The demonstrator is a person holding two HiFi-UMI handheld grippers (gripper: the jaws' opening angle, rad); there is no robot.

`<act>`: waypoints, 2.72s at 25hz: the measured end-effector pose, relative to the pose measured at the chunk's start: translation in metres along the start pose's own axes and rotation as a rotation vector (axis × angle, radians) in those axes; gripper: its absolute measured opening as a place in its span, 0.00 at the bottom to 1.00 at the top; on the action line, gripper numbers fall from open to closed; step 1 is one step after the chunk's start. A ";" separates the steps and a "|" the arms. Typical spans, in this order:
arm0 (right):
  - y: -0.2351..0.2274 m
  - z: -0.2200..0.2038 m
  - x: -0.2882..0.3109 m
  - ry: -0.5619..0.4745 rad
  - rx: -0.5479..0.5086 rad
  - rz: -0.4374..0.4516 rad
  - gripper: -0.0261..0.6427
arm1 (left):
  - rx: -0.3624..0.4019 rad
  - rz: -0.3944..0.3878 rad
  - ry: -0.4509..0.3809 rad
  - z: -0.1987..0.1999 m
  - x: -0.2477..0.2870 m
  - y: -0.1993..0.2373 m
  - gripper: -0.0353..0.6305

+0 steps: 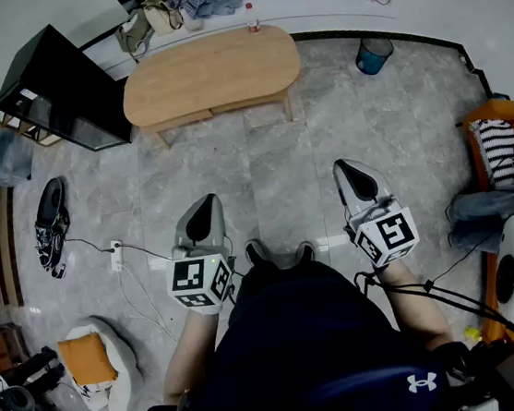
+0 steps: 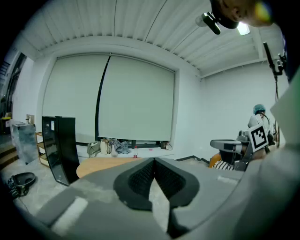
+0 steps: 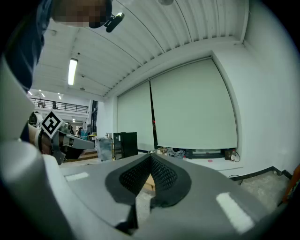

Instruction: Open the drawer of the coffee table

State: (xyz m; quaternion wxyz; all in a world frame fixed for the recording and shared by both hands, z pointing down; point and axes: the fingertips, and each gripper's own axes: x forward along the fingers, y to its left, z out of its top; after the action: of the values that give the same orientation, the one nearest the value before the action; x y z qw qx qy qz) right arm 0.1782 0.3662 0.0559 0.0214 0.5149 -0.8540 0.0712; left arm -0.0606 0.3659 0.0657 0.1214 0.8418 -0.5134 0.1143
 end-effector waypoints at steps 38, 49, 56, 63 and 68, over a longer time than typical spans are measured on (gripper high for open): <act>-0.077 -0.011 0.113 0.117 0.091 -0.137 0.04 | -0.079 -0.083 0.043 0.004 0.125 0.074 0.06; -0.066 0.014 0.181 0.085 0.078 -0.085 0.04 | -0.111 -0.143 0.074 0.002 0.171 0.108 0.06; -0.101 -0.019 0.212 0.133 0.126 -0.095 0.04 | -0.110 -0.129 0.119 -0.008 0.211 0.123 0.06; -0.149 -0.051 0.256 0.182 0.168 -0.045 0.04 | -0.122 -0.050 0.153 -0.013 0.264 0.130 0.06; -0.193 -0.057 0.298 0.214 0.153 0.032 0.04 | -0.120 0.007 0.173 -0.010 0.309 0.124 0.06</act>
State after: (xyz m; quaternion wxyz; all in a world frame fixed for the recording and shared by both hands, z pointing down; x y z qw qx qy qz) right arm 0.2065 0.0244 0.1645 0.0720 0.4906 -0.8471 0.1911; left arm -0.0339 0.0559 0.1841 0.2149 0.8182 -0.5099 0.1560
